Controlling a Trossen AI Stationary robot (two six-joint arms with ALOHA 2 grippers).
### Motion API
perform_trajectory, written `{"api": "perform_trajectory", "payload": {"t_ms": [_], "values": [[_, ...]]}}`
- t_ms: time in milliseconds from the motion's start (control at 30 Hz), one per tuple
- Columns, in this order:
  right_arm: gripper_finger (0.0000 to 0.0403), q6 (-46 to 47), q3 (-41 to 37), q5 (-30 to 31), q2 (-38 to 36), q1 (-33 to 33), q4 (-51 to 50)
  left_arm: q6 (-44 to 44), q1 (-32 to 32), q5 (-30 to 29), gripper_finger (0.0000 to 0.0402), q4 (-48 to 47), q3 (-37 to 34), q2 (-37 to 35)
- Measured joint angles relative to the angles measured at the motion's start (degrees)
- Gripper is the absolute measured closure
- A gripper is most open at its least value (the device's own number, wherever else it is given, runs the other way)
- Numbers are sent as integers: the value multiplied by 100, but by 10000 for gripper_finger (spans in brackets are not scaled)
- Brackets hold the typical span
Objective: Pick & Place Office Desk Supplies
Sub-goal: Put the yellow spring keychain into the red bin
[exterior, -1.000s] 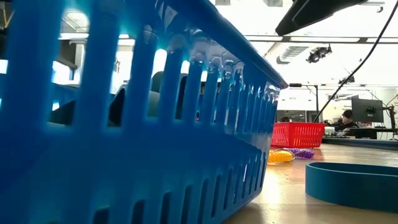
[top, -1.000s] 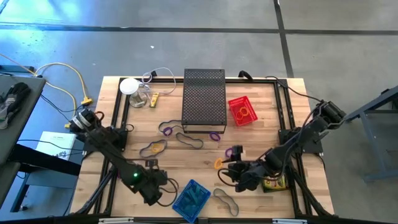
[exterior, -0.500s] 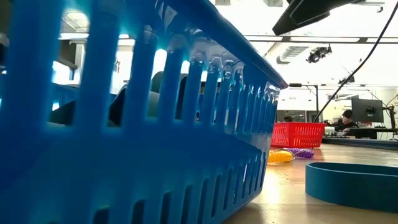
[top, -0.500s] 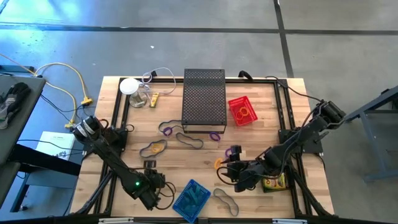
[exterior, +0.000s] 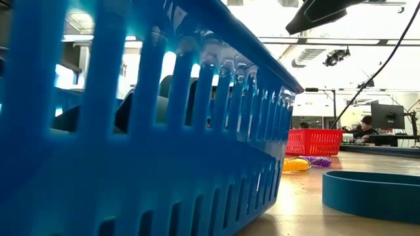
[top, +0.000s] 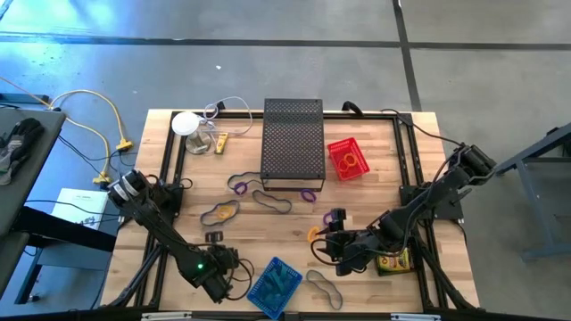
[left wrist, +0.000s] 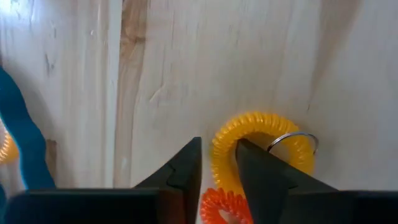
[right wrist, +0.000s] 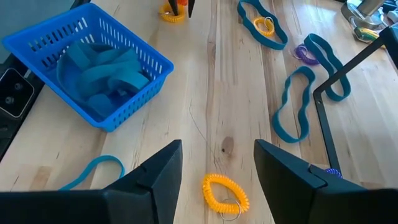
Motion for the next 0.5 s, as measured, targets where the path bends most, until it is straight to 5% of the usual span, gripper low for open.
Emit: {"api": "perform_trajectory", "payload": {"t_ms": [200, 500], "values": [[215, 17, 0, 0, 0, 0, -2, -193, 0, 15, 387, 20, -2, 9], [215, -2, 1, 3, 0, -7, 3, -193, -3, -425, 395, 73, 9, -146]]}}
